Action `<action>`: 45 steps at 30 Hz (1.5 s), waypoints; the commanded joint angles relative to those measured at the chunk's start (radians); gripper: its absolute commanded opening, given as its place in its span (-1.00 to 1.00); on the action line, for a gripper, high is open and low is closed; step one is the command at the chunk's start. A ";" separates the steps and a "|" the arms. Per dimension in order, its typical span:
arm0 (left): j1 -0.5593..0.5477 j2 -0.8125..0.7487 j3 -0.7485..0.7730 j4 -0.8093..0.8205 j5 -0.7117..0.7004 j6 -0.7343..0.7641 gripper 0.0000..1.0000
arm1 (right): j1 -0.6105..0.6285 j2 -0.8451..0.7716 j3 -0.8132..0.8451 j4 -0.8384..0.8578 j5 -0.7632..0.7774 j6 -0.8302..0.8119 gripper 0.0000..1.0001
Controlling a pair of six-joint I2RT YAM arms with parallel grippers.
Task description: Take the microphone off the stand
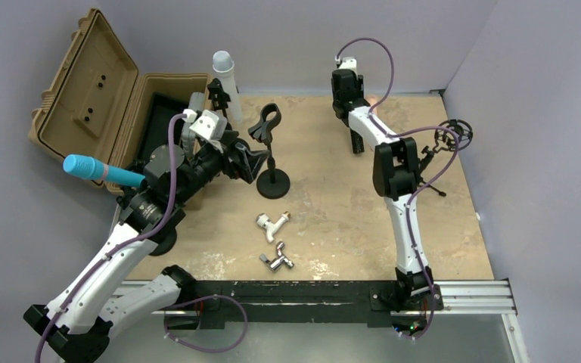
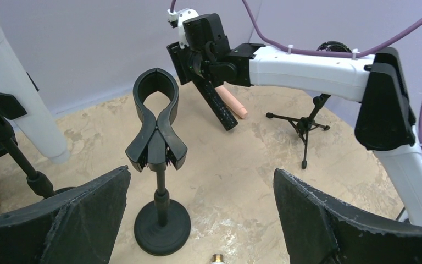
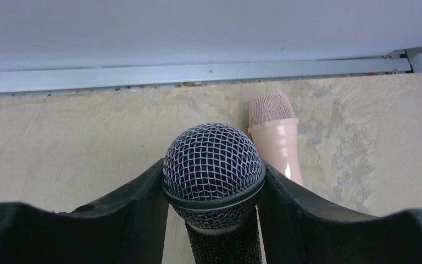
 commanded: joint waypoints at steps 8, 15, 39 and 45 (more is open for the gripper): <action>-0.026 -0.023 0.003 -0.003 -0.020 0.014 1.00 | -0.038 0.151 0.231 0.097 0.017 -0.109 -0.99; -0.035 -0.025 0.007 -0.011 -0.035 0.028 1.00 | -0.042 0.215 0.278 0.116 -0.009 -0.104 -0.82; -0.053 -0.032 0.008 -0.019 -0.053 0.048 1.00 | -0.022 0.246 0.380 0.029 -0.037 -0.129 0.77; -0.053 -0.039 0.007 -0.020 -0.056 0.055 1.00 | 0.010 0.014 0.266 -0.061 -0.146 -0.023 0.78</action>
